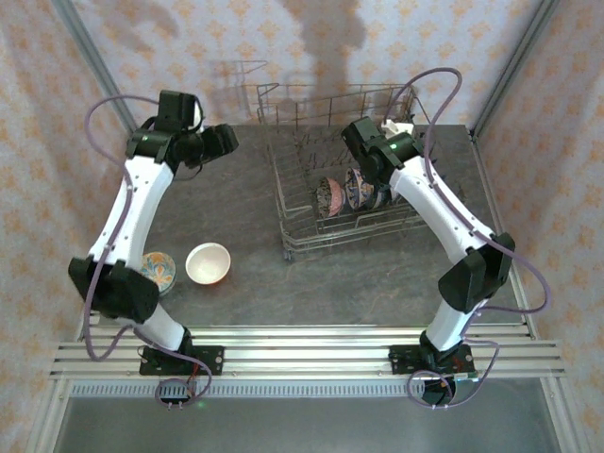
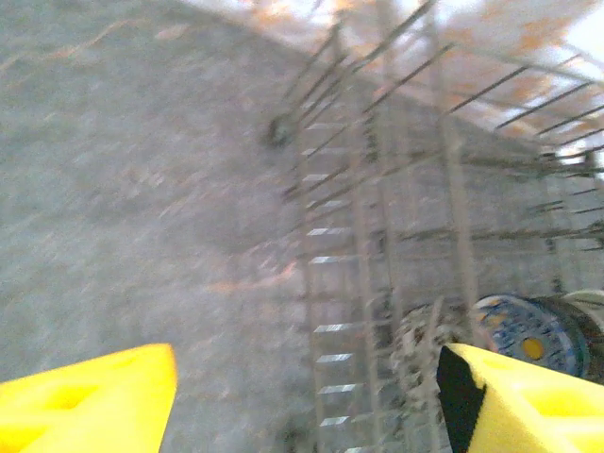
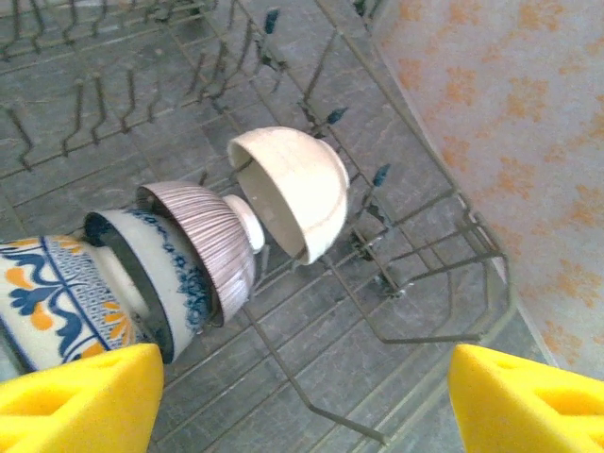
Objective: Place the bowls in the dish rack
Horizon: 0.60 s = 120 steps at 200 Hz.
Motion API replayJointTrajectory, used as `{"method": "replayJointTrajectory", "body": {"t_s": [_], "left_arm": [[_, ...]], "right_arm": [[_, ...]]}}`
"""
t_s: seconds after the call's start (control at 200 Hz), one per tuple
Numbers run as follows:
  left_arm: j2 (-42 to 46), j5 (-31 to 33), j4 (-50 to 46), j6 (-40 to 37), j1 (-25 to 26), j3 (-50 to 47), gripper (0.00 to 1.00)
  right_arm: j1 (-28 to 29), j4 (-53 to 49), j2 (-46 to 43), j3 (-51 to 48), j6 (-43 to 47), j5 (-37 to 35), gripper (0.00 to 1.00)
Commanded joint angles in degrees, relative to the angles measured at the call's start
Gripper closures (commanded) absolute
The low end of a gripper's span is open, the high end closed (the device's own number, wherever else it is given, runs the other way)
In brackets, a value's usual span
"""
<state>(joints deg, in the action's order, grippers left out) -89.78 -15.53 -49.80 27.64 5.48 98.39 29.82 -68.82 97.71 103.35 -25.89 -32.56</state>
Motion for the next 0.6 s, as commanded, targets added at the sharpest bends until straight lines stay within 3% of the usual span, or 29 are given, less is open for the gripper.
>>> {"method": "replayJointTrajectory", "body": {"t_s": [0.0, 0.105, 0.3, 0.596], "left_arm": [[5.3, 8.4, -3.9, 8.7, -0.3, -10.0, 0.25], [12.7, 9.8, -4.2, 15.3, -0.2, -21.2, 0.27], [24.3, 11.5, -1.6, 24.5, -0.3, -38.6, 0.30], [25.6, 10.3, 2.5, 30.8, -0.2, -51.9, 0.35]], "right_arm": [[-0.3, 3.7, -6.3, -6.6, 3.8, 4.0, 0.22], [-0.3, 8.2, -10.7, -13.6, 5.4, 7.2, 0.22], [-0.3, 9.3, -12.3, -16.9, 6.5, 9.9, 0.22], [-0.3, 11.7, -11.3, -19.3, 6.2, 9.3, 0.22]]}}
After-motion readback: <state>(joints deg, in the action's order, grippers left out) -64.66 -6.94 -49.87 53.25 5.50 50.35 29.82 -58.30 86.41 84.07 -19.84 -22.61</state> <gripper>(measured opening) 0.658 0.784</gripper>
